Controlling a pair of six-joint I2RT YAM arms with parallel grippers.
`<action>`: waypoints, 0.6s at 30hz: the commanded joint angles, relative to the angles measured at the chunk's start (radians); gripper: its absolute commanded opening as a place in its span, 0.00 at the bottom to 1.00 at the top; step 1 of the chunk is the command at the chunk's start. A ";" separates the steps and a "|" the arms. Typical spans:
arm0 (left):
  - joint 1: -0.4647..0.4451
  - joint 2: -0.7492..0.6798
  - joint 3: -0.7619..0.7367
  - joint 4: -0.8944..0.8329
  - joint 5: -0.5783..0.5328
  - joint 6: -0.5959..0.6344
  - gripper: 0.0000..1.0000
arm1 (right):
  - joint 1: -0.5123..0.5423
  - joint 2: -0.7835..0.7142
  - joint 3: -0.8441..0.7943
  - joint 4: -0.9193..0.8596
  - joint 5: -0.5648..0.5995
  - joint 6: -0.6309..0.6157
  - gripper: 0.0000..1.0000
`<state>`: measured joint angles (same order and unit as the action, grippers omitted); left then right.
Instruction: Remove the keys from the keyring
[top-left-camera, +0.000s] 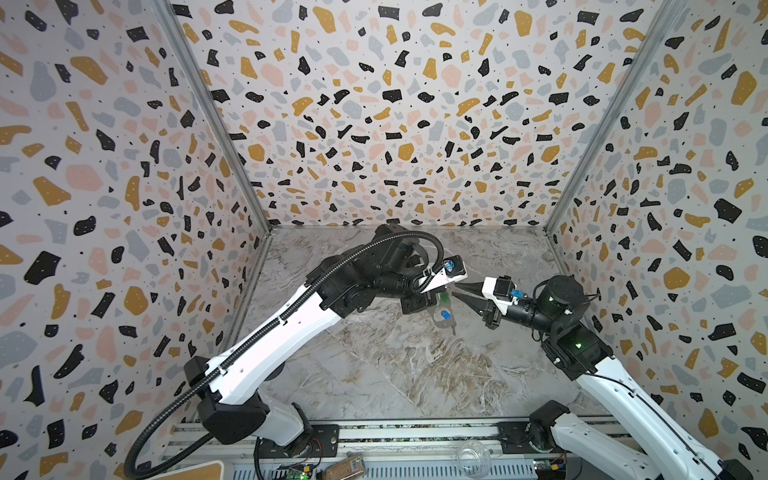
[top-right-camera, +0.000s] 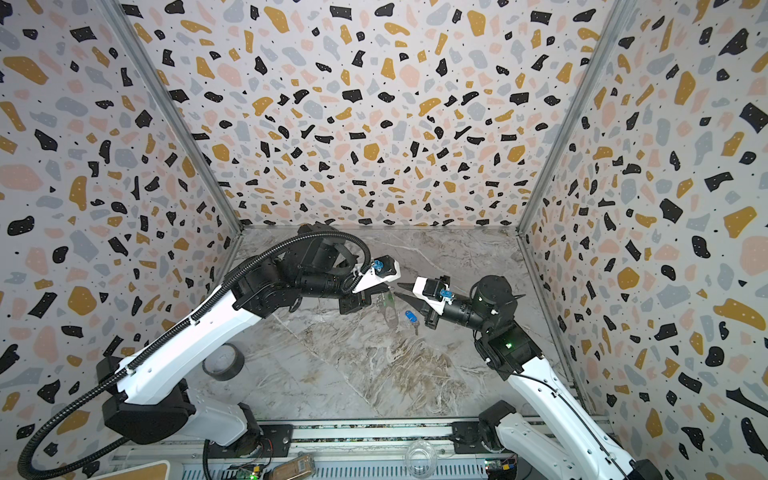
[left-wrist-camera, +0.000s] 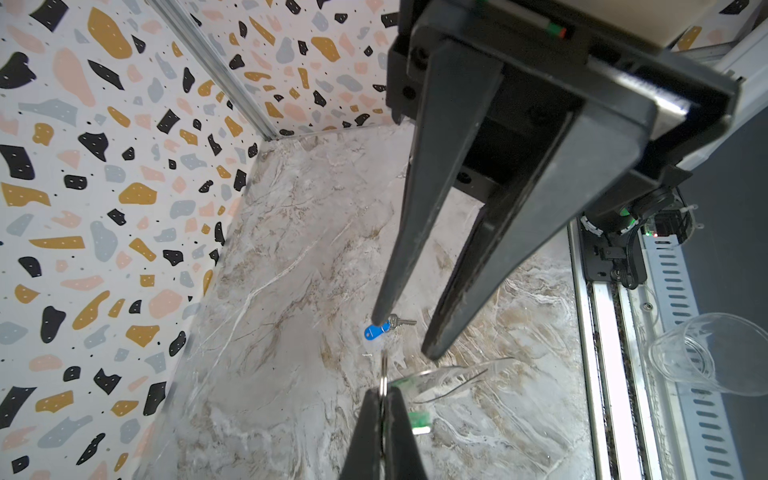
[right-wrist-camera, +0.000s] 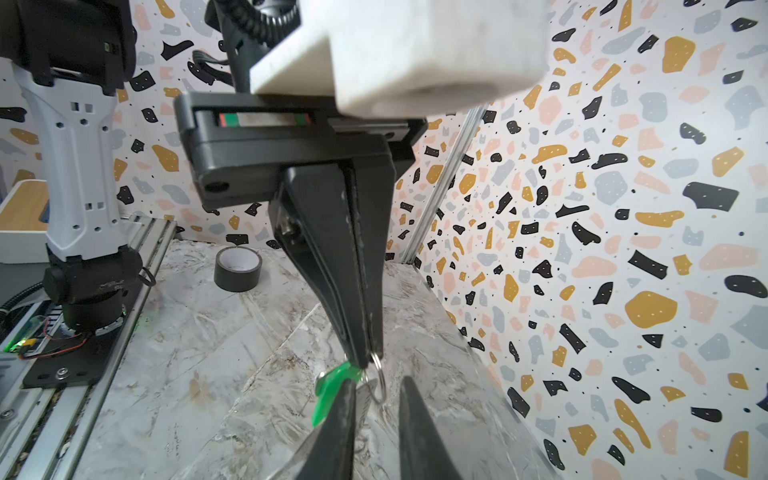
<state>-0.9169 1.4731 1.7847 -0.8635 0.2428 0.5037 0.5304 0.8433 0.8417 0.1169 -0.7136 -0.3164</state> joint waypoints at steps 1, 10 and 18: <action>-0.008 -0.005 0.040 -0.016 -0.016 0.021 0.00 | 0.012 0.004 0.025 0.013 0.001 0.006 0.21; -0.014 -0.012 0.036 -0.008 -0.016 0.029 0.00 | 0.017 0.023 0.013 0.018 0.001 0.028 0.20; -0.016 -0.020 0.028 0.004 -0.012 0.030 0.00 | 0.018 0.036 0.012 0.016 -0.012 0.044 0.18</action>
<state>-0.9268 1.4757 1.7851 -0.8913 0.2264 0.5251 0.5434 0.8822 0.8417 0.1200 -0.7139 -0.2928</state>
